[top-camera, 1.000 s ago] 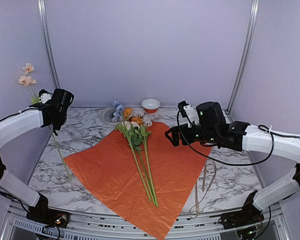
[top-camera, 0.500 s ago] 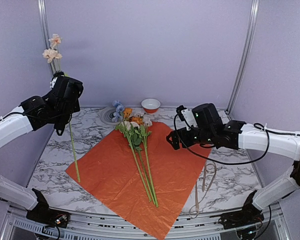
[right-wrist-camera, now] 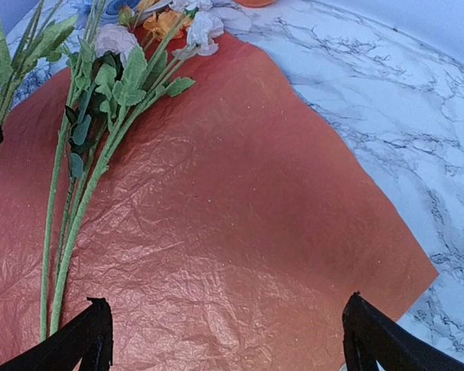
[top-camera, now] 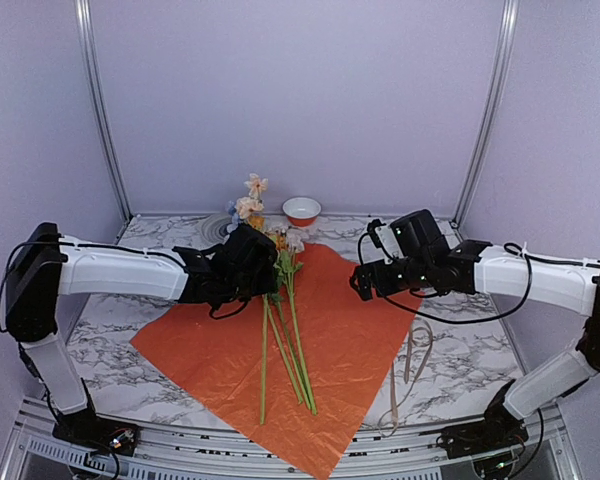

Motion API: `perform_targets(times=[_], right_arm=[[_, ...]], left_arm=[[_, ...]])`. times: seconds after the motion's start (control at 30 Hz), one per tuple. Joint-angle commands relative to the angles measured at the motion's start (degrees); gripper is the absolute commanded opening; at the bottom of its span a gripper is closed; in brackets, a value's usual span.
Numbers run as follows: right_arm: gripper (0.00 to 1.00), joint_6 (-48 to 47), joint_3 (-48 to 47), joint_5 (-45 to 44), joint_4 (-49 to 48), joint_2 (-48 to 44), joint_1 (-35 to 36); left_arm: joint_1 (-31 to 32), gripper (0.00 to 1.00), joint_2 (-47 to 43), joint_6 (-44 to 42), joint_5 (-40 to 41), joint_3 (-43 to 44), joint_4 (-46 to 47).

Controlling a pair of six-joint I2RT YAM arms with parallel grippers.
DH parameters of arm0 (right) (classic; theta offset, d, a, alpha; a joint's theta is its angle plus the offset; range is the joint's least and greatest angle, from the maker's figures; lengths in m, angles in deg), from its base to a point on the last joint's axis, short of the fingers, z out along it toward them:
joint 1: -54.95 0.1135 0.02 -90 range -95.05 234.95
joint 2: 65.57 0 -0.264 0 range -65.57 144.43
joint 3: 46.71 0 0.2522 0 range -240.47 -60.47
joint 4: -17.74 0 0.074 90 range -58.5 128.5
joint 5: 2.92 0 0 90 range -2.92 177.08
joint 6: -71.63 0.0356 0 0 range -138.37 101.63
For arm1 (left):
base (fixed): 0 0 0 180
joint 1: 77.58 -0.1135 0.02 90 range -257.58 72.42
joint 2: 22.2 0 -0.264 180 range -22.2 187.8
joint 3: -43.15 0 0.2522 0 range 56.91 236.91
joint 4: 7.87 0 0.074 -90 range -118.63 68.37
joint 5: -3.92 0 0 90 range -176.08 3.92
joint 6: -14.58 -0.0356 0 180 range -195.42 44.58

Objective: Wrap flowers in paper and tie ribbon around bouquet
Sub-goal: Place the fake flower on the flattened wrapping paper.

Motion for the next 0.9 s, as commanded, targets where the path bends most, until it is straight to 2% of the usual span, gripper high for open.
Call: perform_targets(times=[0.0, 0.17, 0.27, 0.43, 0.53, 0.6, 0.67, 0.87], right_arm=[[1.00, 1.01, -0.09, 0.61, 1.01, 0.56, -0.40], [1.00, 0.84, 1.21, 0.33, 0.27, -0.55, -0.47], [1.00, 0.87, 1.39, 0.34, 0.04, -0.99, -0.55], [1.00, 1.17, 1.87, -2.52, -0.01, -0.89, -0.91], [1.00, 0.23, 1.66, -2.49, -0.53, 0.07, -1.29], [0.98, -0.76, 1.08, -0.94, -1.10, 1.25, -1.34], [0.95, -1.52, -0.13, 0.55, -0.79, 2.85, -1.35], [0.90, -2.87, -2.94, 1.50, 1.21, 6.75, -1.35]], left_arm=[[0.23, 0.00, 6.76, 4.07, -2.16, 8.02, 7.28], [-0.08, 0.00, 12.30, 7.15, -2.68, 11.46, 9.64], [-0.30, 0.00, 14.90, 8.07, -1.44, 14.88, 6.05], [-0.73, 0.01, 16.37, 10.34, -0.50, 14.84, 4.05], [-0.74, 0.11, 16.68, 10.06, -0.22, 14.34, 3.73], [-0.74, 0.26, 17.32, 7.75, -1.10, 15.20, 3.31], [-0.74, 0.37, 17.74, 5.90, -0.74, 16.41, 1.50], [-0.25, 0.56, 12.19, -1.43, 2.88, 13.84, 0.30]])
